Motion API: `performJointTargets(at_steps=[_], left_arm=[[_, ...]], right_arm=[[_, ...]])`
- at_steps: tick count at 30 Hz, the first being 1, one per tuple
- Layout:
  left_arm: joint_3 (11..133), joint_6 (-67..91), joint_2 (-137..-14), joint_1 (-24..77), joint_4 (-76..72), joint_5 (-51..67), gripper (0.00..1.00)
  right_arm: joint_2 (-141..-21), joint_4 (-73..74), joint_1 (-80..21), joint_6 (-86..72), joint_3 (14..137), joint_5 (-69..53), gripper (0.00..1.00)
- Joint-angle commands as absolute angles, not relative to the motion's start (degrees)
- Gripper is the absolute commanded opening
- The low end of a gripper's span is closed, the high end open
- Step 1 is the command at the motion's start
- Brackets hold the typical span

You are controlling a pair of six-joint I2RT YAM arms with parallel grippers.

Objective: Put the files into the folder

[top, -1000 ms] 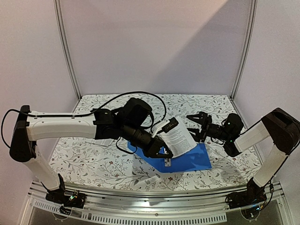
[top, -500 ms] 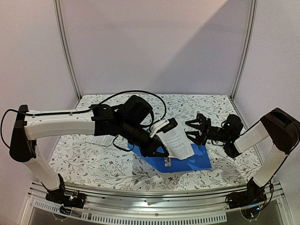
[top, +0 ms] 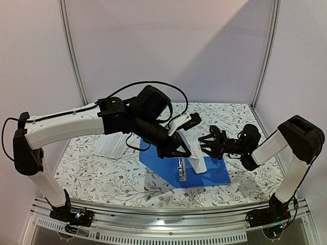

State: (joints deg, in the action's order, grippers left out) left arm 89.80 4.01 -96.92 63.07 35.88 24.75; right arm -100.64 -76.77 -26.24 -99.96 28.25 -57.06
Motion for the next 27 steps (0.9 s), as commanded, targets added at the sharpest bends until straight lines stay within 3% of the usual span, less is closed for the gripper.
performJointTargets(at_steps=[1, 4, 10, 14, 17, 21, 27], left_arm=[[92.6, 1.0, -99.1, 64.1, 40.9, 23.2, 0.00], [93.7, 0.7, -99.3, 64.1, 41.8, 22.7, 0.00], [94.6, 0.5, -98.5, 64.1, 42.3, 21.7, 0.00], [94.5, 0.4, -98.5, 64.1, 42.6, 20.7, 0.00], [94.1, 0.6, -98.6, 64.1, 43.0, 18.8, 0.01], [93.0, 1.3, -98.3, 64.0, 42.7, 13.6, 0.22], [87.9, 0.7, -94.9, 63.5, 41.1, 5.4, 0.56]], right_arm=[[-101.2, -102.1, -26.9, -99.3, 29.3, -58.7, 0.32], [-101.4, -102.1, -27.1, -99.1, 29.4, -59.1, 0.22], [-101.5, -102.0, -27.1, -98.6, 29.5, -59.4, 0.15], [-102.3, -102.0, -27.0, -98.0, 30.0, -58.8, 0.00], [-102.3, -99.7, -26.9, -96.3, 30.5, -58.6, 0.00], [-100.3, -88.6, -26.6, -89.3, 31.0, -58.5, 0.00], [-93.1, -55.4, -25.7, -67.0, 33.3, -57.2, 0.00]])
